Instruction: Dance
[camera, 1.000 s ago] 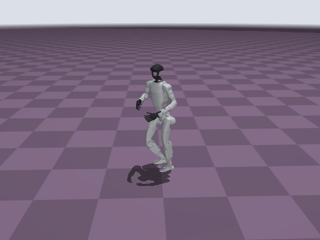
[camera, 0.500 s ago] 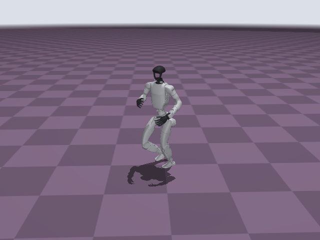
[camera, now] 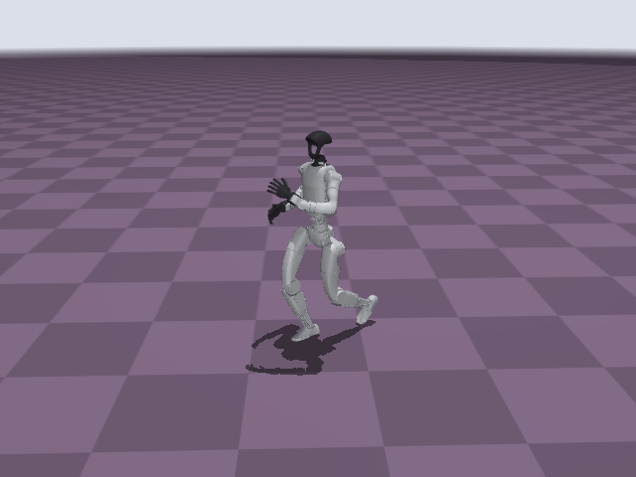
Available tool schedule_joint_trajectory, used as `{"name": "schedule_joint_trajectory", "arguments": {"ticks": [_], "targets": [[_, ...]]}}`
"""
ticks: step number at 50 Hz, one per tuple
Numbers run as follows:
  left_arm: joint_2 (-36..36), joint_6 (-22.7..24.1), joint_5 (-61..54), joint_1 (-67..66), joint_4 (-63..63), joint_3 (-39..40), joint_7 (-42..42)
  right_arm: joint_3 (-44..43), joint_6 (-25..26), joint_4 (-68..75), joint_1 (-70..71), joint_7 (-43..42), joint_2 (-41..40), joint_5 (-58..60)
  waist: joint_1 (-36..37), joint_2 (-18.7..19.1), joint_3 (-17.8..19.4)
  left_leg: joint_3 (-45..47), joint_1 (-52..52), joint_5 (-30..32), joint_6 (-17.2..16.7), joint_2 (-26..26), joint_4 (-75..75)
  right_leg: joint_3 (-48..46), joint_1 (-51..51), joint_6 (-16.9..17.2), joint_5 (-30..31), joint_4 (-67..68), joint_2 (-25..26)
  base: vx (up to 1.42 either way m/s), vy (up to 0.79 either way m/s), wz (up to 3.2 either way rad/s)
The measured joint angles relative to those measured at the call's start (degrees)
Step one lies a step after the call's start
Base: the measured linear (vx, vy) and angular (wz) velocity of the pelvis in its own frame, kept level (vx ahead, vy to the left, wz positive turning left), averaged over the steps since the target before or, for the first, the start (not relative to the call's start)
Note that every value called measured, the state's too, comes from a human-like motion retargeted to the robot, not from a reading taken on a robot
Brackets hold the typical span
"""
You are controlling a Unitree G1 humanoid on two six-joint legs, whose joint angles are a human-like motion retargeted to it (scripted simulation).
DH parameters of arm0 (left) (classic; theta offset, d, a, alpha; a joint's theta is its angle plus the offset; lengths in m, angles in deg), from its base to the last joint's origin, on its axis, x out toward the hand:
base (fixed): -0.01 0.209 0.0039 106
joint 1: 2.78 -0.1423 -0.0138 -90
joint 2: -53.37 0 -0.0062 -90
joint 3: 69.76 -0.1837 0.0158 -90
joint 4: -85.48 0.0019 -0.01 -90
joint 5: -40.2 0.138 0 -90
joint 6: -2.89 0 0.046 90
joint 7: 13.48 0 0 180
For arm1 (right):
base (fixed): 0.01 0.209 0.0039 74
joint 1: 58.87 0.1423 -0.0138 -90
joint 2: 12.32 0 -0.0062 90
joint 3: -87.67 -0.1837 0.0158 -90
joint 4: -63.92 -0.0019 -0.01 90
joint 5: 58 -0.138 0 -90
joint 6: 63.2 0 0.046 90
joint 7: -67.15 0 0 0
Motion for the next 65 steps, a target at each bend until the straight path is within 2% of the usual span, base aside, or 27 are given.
{"name": "schedule_joint_trajectory", "arguments": {"ticks": [2, 5, 7, 10, 12, 14, 16, 18, 20, 24, 28, 32, 37, 40, 44, 47, 50, 52, 55, 57, 60, 63, 65], "targets": [[0.4, -0.3, -0.6, -1.1, 0.9, -1.0, 1.0, -0.1, -0.2, 0.3, 0.6, -0.3, -0.9, -1.7, 0.5, 1.2, 0.3, -0.4, -0.4, -0.7, -0.3, 1.9, 6.6, -0.1, 2.0, -1.7, -3.2, 1.9, 2.0, 0.50, -0.01, -0.28], [1.4, -1.5, -1.7, -4.2, 4.3, -1.5, 2.7, 0.2, 0.0, 1.2, 4.4, -0.7, -2.7, -3.6, 1.6, 2.3, 1.7, 0.0, -2.1, -3.6, 1.0, 5.0, 17.3, -0.2, 4.4, -4.0, -8.2, 6.1, 4.3, 0.44, 0.00, -0.28], [2.2, -2.8, -2.1, -7.4, 7.8, -1.0, 3.9, 0.6, 0.1, 1.8, 8.4, -1.1, -4.1, -4.2, 2.8, 2.2, 2.7, 1.0, -4.5, -8.3, 4.0, 7.7, 23.9, 0.1, 5.9, -4.3, -10.9, 9.1, 5.1, 0.40, 0.02, -0.26], [3.0, -4.9, -3.2, -12.2, 14.1, 1.9, 5.7, 1.5, 0.5, 3.1, 17.4, -2.3, -5.9, -5.0, 4.9, 0.6, 4.5, 2.9, -10.1, -17.8, 11.0, 12.0, 30.5, 1.6, 9.4, -3.3, -13.4, 10.5, 5.7, 0.39, 0.03, -0.33], [3.2, -6.2, -3.2, -16.5, 17.3, 4.4, 6.0, 1.6, 0.6, 2.8, 22.5, -3.1, -7.0, -5.4, 7.0, -1.1, 5.1, 4.0, -15.1, -23.2, 15.4, 13.4, 31.3, 3.3, 11.7, -2.3, -14.5, 10.6, 5.6, 0.40, 0.05, -0.52], [3.1, -7.2, -2.8, -21.4, 19.7, 7.5, 6.1, 1.4, 0.7, 1.8, 27.4, -3.7, -7.9, -5.9, 9.1, -3.4, 5.3, 4.8, -20.6, -26.6, 18.8, 12.6, 28.6, 5.6, 13.9, -1.4, -14.8, 10.2, 5.1, 0.42, 0.07, -0.64], [2.7, -7.8, -1.9, -26.6, 21.2, 10.5, 5.7, 1.4, 0.7, 0.1, 31.5, -4.0, -8.5, -6.3, 11.1, -5.9, 5.2, 5.0, -25.9, -27.9, 21.1, 9.8, 22.9, 8.2, 16.1, -0.5, -14.9, 9.7, 4.2, 0.43, 0.08, -0.72], [2.3, -8.0, -0.9, -31.8, 22.0, 13.6, 5.2, 1.9, 0.4, -2.0, 35.0, -4.0, -8.7, -7.0, 12.7, -8.5, 4.7, 4.3, -30.8, -26.6, 22.2, 5.0, 14.7, 10.9, 17.6, 0.2, -15.1, 9.2, 2.8, 0.43, 0.07, -0.71], [1.9, -8.1, -0.2, -36.4, 22.0, 16.6, 4.9, 3.0, 0.0, -3.9, 38.3, -3.9, -8.6, -7.4, 13.7, -11.5, 3.9, 2.4, -35.1, -22.3, 22.2, -1.5, 5.0, 13.9, 18.3, 0.7, -15.6, 9.1, 1.0, 0.43, 0.05, -0.62], [2.2, -8.0, 0.0, -43.3, 20.9, 21.8, 4.8, 6.2, -0.8, -5.9, 43.0, -3.0, -8.4, -7.5, 14.5, -17.0, 1.6, -4.8, -39.6, -9.7, 20.1, -14.4, -12.8, 20.7, 18.6, 1.2, -17.5, 9.9, -1.9, 0.41, 0.02, -0.61], [3.1, -7.5, -0.5, -46.6, 18.8, 24.9, 4.5, 10.2, -0.7, -5.5, 44.9, -0.7, -8.8, -7.8, 15.9, -20.5, 1.4, -12.4, -39.8, -2.5, 18.5, -23.4, -15.7, 28.3, 21.8, 1.0, -19.8, 13.0, -1.9, 0.42, 0.01, -1.10], [3.4, -6.9, -0.5, -46.9, 16.0, 25.5, 4.1, 15.1, 0.3, -4.3, 44.0, 2.9, -9.5, -7.7, 16.2, -22.8, 2.1, -14.6, -38.6, -3.1, 18.5, -29.0, -8.6, 34.3, 26.2, 2.8, -20.3, 18.5, -1.5, 0.42, 0.00, -1.54], [2.4, -6.2, -0.3, -44.2, 11.2, 23.9, 3.6, 20.4, 1.6, -4.2, 40.9, 7.0, -9.7, -7.5, 14.3, -24.1, 3.9, -10.1, -34.4, -10.4, 21.8, -29.4, -1.8, 34.0, 28.3, 7.3, -15.5, 28.4, -5.6, 0.40, -0.01, -2.05], [1.1, -6.3, -0.6, -41.3, 7.7, 23.0, 3.3, 21.5, 1.7, -5.2, 38.7, 8.1, -8.8, -7.1, 13.0, -23.1, 5.3, -6.1, -30.3, -14.6, 23.4, -25.7, -1.9, 30.0, 25.3, 7.7, -12.6, 33.6, -10.0, 0.39, -0.01, -2.64], [-0.2, -6.0, -0.8, -38.8, 2.4, 22.2, 2.4, 20.5, 1.0, -8.4, 35.1, 7.8, -5.6, -7.3, 10.9, -19.9, 4.6, -3.0, -25.0, -15.3, 23.5, -19.4, -6.5, 21.9, 17.6, 4.4, -9.8, 34.7, -17.5, 0.38, 0.02, -3.07], [-1.1, -5.2, -0.9, -38.3, -2.1, 22.0, 1.6, 18.7, 0.0, -11.4, 32.6, 6.8, -3.0, -8.1, 9.2, -17.4, 3.2, -0.5, -21.4, -10.4, 22.0, -15.0, -10.8, 15.1, 13.2, 2.3, -6.4, 31.1, -21.7, 0.32, 0.03, -3.25], [-2.0, -3.7, -0.4, -38.0, -6.2, 21.8, -0.4, 16.7, -0.8, -13.6, 30.6, 5.0, -0.6, -7.3, 8.2, -15.4, 2.7, 2.1, -19.5, -2.7, 18.4, -12.2, -11.7, 9.1, 11.5, 1.5, -2.6, 25.6, -23.3, 0.21, 0.02, -3.40], [-2.7, -3.0, -0.3, -37.7, -8.4, 21.2, -1.9, 15.3, -1.2, -14.5, 29.8, 3.7, 0.6, -5.9, 8.1, -13.8, 3.4, 3.8, -19.5, -0.5, 16.3, -10.5, -8.0, 6.2, 11.9, 1.6, -0.7, 21.9, -22.5, 0.11, 0.01, -3.59], [-3.3, -2.5, -1.3, -36.9, -10.8, 20.2, -3.5, 13.6, -1.0, -14.6, 29.5, 1.4, 2.0, -3.3, 8.1, -10.5, 5.5, 6.0, -20.1, -2.2, 15.9, -6.1, 0.8, 3.0, 14.0, 1.7, 1.4, 16.9, -18.9, 0.06, 0.01, -3.74], [-3.5, -2.7, -2.6, -36.2, -11.6, 19.3, -3.8, 12.7, -0.7, -13.8, 29.3, -0.1, 2.5, -1.0, 8.1, -8.0, 7.3, 6.5, -20.2, -5.7, 16.7, -3.1, 7.5, 2.7, 15.7, 1.4, 0.9, 14.6, -15.4, 0.02, 0.00, -3.63], [-3.2, -3.4, -4.1, -35.3, -11.4, 17.7, -3.2, 11.8, 0.3, -11.5, 29.0, -2.0, 2.6, 2.4, 7.5, -5.1, 10.1, 5.6, -20.9, -11.6, 17.4, -0.9, 17.4, 4.6, 17.1, 1.1, -4.5, 14.3, -10.5, 0.01, 0.00, -3.28], [-1.8, -4.6, -4.3, -32.6, -8.2, 15.7, -2.3, 11.7, 1.6, -6.5, 29.9, -2.9, 1.5, 5.7, 7.5, -1.8, 14.5, 2.6, -20.7, -17.3, 17.6, -0.3, 22.3, 8.0, 19.4, 1.7, -7.6, 13.9, -4.4, 0.04, 0.00, -3.12], [-0.1, -5.3, -4.5, -31.0, -6.0, 14.3, -1.6, 12.2, 2.3, -2.7, 30.0, -2.4, -0.1, 6.8, 7.4, -0.5, 17.0, 0.7, -20.3, -19.4, 17.9, -1.6, 21.2, 10.3, 20.5, 2.8, -7.2, 13.6, -1.7, 0.07, -0.01, -3.14]]}}
